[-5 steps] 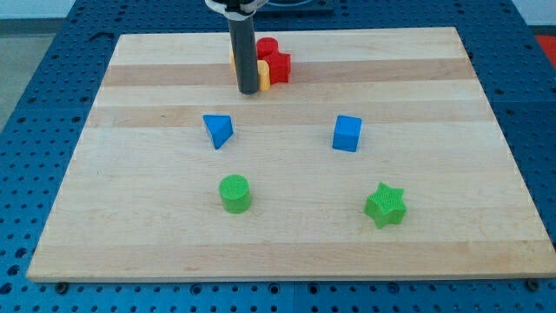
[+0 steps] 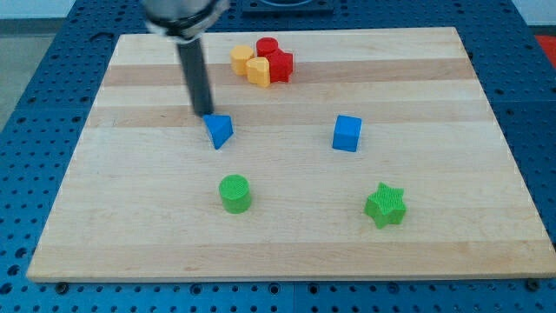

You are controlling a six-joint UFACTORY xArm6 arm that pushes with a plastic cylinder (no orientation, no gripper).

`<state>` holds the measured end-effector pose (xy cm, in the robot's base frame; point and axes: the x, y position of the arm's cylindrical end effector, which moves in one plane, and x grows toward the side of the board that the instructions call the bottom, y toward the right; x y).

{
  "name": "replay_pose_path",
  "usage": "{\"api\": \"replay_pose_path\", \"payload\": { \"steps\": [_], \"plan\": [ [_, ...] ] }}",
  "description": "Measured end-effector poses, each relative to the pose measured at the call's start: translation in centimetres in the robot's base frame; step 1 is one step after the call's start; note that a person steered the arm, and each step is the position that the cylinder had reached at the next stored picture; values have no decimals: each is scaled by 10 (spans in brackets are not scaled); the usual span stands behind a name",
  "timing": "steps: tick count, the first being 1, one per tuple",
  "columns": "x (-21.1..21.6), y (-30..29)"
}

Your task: Push the blue triangle to the center

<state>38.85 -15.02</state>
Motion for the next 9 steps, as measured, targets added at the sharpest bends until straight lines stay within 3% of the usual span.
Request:
{"api": "replay_pose_path", "payload": {
  "steps": [1, 2, 4, 5, 6, 7, 8, 9],
  "plan": [
    [34, -41],
    [54, -24],
    [47, 104],
    [52, 91],
    [56, 17],
    [40, -15],
    [7, -4],
    [6, 40]
  ]
}}
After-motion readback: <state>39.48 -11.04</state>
